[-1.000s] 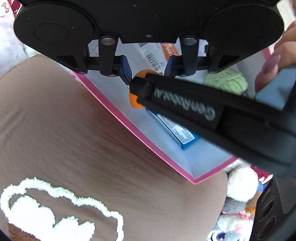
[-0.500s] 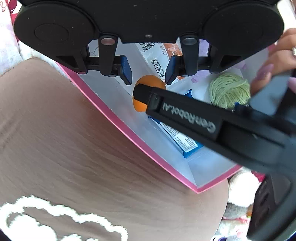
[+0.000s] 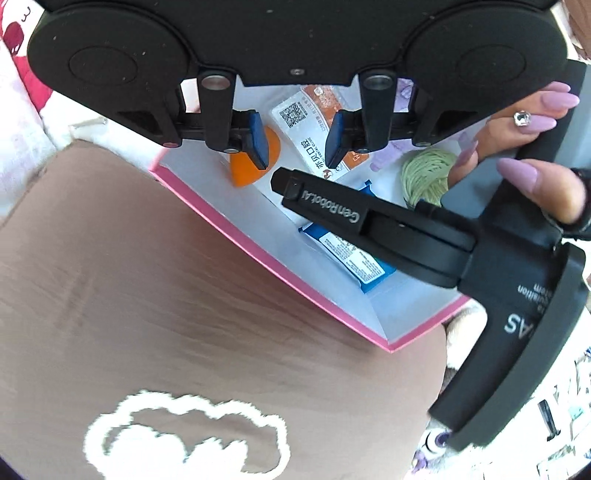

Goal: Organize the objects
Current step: 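Lower the sponge into the pink box and open the left tool, then raise the left tool and move toward the white medicine packet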

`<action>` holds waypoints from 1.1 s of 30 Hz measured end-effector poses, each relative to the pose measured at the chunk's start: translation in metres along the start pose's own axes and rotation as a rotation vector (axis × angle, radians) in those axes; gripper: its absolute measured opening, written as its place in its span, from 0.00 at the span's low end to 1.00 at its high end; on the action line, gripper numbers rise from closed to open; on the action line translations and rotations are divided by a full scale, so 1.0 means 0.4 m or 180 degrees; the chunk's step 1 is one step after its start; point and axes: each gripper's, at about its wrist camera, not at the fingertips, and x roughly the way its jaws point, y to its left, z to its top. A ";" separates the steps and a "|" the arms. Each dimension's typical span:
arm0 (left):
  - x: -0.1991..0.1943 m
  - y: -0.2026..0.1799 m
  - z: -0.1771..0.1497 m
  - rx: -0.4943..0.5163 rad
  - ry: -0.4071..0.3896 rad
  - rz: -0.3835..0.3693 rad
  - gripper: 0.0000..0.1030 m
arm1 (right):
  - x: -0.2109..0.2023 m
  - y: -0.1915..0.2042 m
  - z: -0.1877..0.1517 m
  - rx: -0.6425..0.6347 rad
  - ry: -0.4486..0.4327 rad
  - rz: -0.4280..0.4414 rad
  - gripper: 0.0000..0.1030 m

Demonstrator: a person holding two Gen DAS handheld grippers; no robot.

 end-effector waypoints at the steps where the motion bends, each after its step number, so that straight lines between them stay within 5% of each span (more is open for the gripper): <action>1: -0.008 -0.005 -0.004 0.0023 -0.0037 0.0012 0.35 | -0.009 -0.003 -0.004 0.0027 -0.0016 0.0018 0.36; 13: -0.213 -0.072 -0.056 0.0677 -0.0255 0.0031 0.37 | -0.106 0.001 -0.010 0.0240 -0.0130 0.0147 0.37; 16: -0.274 -0.088 -0.085 0.0856 -0.0286 0.0221 0.38 | -0.142 0.010 -0.029 0.0231 -0.0173 0.0126 0.38; 33: -0.506 -0.132 -0.241 0.1297 -0.0114 0.0331 0.44 | -0.392 0.025 -0.161 0.0163 -0.0287 0.0045 0.45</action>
